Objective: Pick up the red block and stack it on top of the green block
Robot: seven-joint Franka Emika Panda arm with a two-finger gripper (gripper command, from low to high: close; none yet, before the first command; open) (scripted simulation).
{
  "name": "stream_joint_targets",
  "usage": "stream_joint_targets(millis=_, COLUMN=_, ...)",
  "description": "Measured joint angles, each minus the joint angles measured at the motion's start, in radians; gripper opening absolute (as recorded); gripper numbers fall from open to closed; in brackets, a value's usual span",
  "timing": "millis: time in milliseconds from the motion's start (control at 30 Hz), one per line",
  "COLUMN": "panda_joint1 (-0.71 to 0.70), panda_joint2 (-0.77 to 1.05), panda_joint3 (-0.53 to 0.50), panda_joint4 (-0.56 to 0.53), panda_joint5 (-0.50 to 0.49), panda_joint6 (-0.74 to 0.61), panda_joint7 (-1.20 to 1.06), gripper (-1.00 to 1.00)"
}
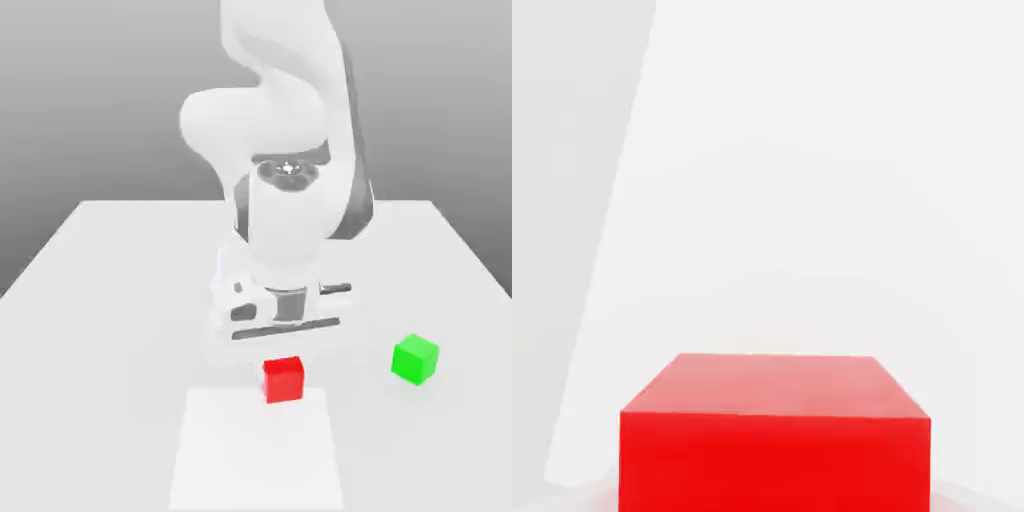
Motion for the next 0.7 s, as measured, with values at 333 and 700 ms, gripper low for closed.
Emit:
stream_joint_targets(millis=333, panda_joint1=0.365, panda_joint2=-0.147, panda_joint3=0.218, panda_joint4=0.026, panda_joint5=0.107, panda_joint6=-0.169, panda_joint7=-0.192, gripper=-1.0)
stream_joint_targets(millis=700, panda_joint1=0.419, panda_joint2=0.08, panda_joint3=0.253, panda_joint4=0.042, panda_joint5=-0.045, panda_joint6=0.036, panda_joint7=-0.113, gripper=1.0)
